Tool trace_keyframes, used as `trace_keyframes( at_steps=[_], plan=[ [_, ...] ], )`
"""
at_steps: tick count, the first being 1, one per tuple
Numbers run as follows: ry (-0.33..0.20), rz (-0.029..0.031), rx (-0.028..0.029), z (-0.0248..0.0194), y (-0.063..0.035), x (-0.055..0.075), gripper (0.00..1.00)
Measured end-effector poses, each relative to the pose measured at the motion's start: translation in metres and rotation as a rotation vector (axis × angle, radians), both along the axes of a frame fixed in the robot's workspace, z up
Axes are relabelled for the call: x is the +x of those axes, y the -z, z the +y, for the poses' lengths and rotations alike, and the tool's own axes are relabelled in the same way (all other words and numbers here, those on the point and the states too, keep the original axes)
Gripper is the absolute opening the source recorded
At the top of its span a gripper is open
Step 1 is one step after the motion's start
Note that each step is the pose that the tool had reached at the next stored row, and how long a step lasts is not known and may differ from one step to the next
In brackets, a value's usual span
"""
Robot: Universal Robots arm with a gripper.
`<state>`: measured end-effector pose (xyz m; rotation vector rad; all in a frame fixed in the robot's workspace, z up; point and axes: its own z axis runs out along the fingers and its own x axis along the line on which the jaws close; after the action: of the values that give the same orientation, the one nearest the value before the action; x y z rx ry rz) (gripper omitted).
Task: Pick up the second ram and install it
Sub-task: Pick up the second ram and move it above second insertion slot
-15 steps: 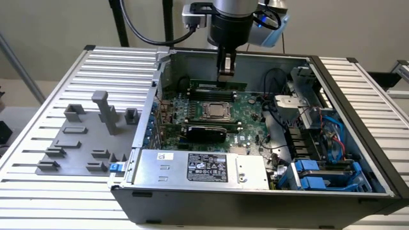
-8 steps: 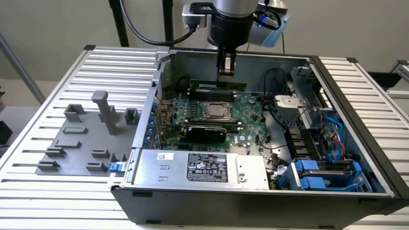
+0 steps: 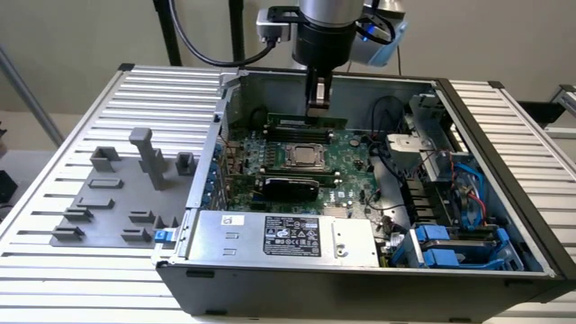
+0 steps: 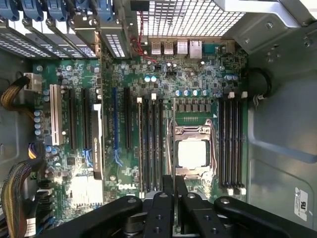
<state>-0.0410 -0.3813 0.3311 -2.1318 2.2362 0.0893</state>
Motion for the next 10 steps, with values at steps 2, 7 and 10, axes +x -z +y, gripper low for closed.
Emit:
trace_keyframes(
  at_steps=[2, 7, 10],
  plan=[
    [0.0, -0.0004, 0.0, 0.0, 0.0036, 0.0, 0.0],
    [0.0, -0.0017, 0.0, 0.0, 0.0128, -0.001, 0.0],
    [0.0, -0.0036, -0.0002, 0.0, 0.0182, -0.001, 0.0]
  ],
)
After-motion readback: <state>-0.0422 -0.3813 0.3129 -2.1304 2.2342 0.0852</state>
